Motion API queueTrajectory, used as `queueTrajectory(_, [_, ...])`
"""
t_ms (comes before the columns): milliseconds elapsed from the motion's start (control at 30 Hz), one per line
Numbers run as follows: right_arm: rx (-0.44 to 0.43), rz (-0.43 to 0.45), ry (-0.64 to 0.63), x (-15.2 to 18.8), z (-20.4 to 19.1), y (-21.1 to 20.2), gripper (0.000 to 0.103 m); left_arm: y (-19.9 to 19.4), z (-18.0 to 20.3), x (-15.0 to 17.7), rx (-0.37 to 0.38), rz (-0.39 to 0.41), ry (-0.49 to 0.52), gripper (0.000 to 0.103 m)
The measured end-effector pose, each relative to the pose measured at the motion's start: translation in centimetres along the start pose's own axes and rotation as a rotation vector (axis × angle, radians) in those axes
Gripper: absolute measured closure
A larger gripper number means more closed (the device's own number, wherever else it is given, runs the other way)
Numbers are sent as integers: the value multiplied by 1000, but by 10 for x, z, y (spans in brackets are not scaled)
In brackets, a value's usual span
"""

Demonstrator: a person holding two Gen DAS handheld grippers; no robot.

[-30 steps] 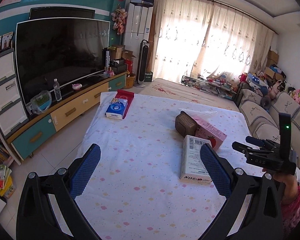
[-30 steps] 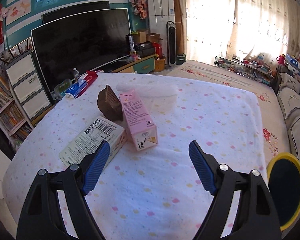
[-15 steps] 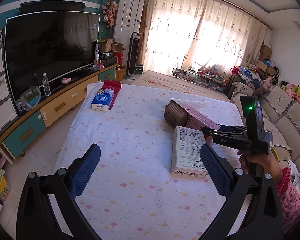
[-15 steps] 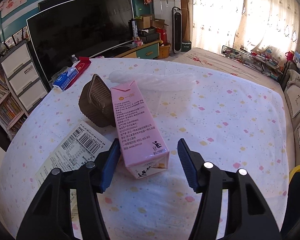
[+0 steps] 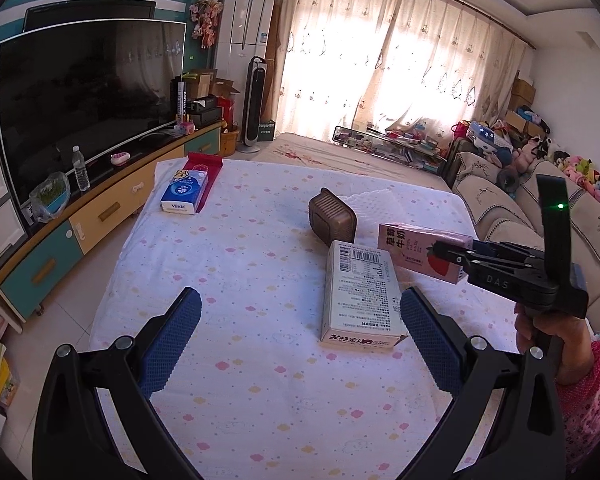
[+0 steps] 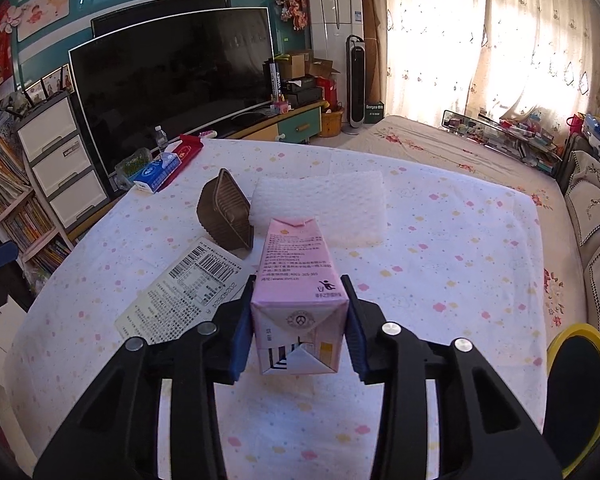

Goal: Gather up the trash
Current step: 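Carry the pink carton over the bin and open the right gripper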

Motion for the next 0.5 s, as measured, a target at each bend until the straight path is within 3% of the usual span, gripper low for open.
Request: queueTrajectory(500, [15,79,86,62,31,-78,65,1,27,5,12,-8,50,5])
Point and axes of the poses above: each gripper's, at about its wrist camera, not at the fingertips, and y roughly the way its jaws point, z to its right, x to its underside, the point moved 4 cm from there along y, roughly the way its jaws point, and after that the axes turned 9 degrees about -z, right-handed, at the moved point
